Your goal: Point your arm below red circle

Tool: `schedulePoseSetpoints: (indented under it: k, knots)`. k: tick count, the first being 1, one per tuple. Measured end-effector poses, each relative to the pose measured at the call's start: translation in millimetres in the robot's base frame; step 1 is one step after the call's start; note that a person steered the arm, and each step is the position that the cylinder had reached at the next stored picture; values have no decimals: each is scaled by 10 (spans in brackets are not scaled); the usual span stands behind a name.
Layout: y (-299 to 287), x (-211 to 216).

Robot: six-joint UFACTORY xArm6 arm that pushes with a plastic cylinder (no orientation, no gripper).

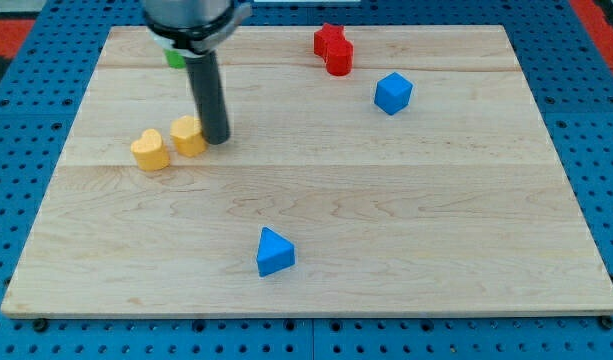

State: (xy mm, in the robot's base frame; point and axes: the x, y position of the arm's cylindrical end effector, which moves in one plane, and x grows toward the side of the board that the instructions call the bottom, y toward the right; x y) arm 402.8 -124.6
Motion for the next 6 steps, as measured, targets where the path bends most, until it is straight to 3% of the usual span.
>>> schedulePoseSetpoints:
  k: [1, 2, 3, 4, 6]
  knots:
    - [-286, 0]
    - [-91, 0]
    - [756, -77]
    - [1219, -294]
    - [1261, -372]
